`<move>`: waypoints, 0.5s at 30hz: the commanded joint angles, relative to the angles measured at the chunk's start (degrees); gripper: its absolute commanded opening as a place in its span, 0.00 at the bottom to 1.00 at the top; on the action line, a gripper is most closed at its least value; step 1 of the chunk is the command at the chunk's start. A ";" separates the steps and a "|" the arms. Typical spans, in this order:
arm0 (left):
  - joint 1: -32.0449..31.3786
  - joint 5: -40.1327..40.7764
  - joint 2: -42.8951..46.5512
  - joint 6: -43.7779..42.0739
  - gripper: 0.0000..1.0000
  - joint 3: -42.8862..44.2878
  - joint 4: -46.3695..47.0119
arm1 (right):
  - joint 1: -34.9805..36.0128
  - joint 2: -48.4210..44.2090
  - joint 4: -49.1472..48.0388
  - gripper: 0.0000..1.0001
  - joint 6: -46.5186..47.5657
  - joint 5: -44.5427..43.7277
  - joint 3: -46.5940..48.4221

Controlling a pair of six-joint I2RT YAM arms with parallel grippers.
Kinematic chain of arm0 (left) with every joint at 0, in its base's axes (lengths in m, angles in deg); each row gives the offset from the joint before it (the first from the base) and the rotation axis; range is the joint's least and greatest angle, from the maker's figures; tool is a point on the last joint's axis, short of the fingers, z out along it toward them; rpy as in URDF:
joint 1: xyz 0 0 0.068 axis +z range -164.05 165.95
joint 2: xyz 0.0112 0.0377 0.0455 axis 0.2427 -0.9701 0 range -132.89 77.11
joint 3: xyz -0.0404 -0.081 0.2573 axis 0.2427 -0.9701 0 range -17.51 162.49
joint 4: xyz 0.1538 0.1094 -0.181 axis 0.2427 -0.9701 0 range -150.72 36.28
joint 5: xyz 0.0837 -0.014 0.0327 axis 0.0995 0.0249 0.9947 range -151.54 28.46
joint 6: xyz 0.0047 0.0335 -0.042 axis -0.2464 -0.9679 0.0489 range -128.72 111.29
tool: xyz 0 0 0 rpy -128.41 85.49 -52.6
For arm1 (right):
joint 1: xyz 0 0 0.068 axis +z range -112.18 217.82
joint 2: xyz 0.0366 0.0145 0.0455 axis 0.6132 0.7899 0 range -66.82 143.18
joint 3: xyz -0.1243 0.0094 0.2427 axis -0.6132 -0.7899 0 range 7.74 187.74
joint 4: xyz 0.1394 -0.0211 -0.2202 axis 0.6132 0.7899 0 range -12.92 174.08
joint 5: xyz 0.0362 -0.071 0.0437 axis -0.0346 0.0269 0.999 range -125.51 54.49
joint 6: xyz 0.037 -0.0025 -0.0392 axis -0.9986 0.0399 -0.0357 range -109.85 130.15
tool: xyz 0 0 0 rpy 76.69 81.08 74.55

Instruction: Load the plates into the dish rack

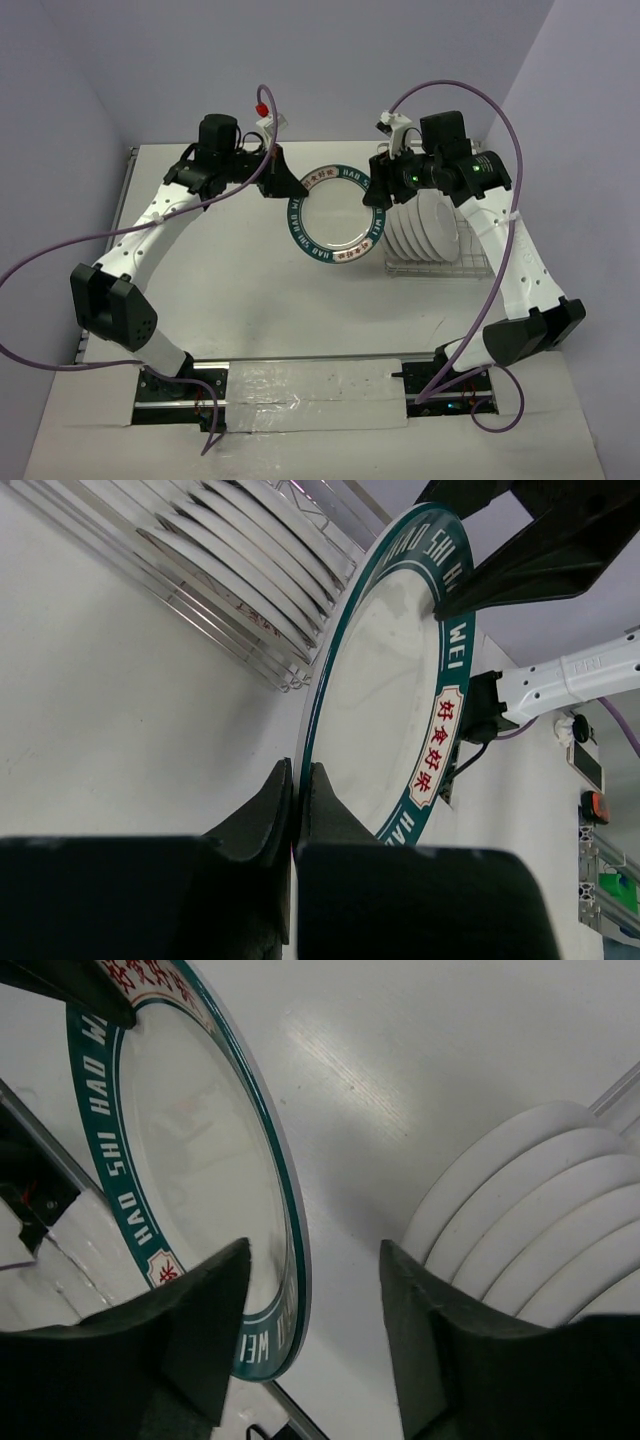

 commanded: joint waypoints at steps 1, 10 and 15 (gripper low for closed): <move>-0.93 -3.23 1.71 0.12 0.00 3.97 0.78 | 0.63 1.23 1.65 0.58 1.22 3.08 0.81; -1.19 -0.16 1.18 1.26 0.09 4.41 1.66 | 0.72 1.59 3.42 0.00 0.96 4.93 2.13; -0.93 7.74 0.48 1.53 0.99 7.66 -2.11 | -0.33 -2.36 0.87 0.00 -1.06 1.77 2.22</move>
